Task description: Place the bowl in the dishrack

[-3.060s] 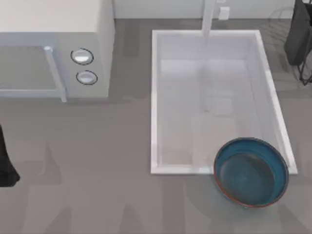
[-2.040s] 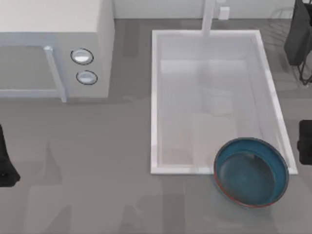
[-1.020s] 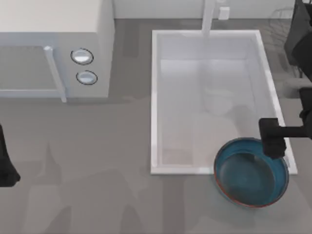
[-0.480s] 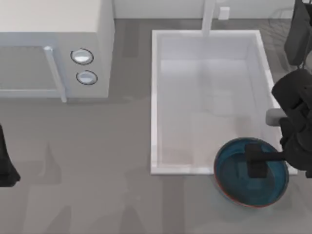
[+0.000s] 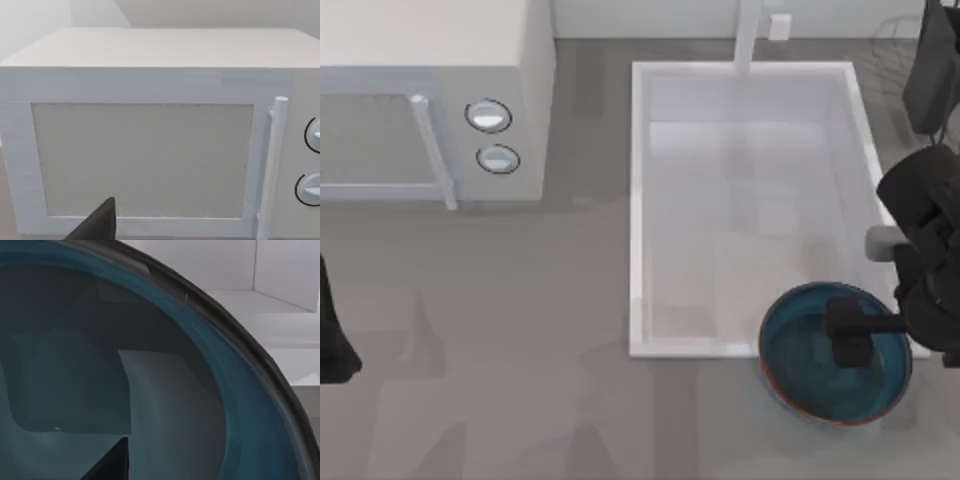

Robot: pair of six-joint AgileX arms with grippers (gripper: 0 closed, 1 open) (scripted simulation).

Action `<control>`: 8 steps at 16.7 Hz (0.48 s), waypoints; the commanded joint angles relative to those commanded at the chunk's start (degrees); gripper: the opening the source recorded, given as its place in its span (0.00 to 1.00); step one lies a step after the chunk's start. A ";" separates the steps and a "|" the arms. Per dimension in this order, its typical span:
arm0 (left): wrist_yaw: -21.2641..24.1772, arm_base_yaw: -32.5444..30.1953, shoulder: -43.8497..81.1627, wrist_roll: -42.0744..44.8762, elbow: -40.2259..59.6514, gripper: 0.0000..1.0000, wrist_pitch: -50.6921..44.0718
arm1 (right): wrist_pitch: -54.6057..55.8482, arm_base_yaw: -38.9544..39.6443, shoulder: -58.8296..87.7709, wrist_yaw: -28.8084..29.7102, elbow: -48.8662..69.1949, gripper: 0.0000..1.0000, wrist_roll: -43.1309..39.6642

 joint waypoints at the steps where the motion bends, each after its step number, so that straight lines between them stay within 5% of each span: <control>1: 0.00 0.00 0.00 0.00 0.00 1.00 0.00 | 0.00 0.00 0.00 0.00 0.00 0.70 0.00; 8: 0.00 0.00 0.00 0.00 0.00 1.00 0.00 | 0.00 0.00 0.00 0.00 0.00 0.17 0.00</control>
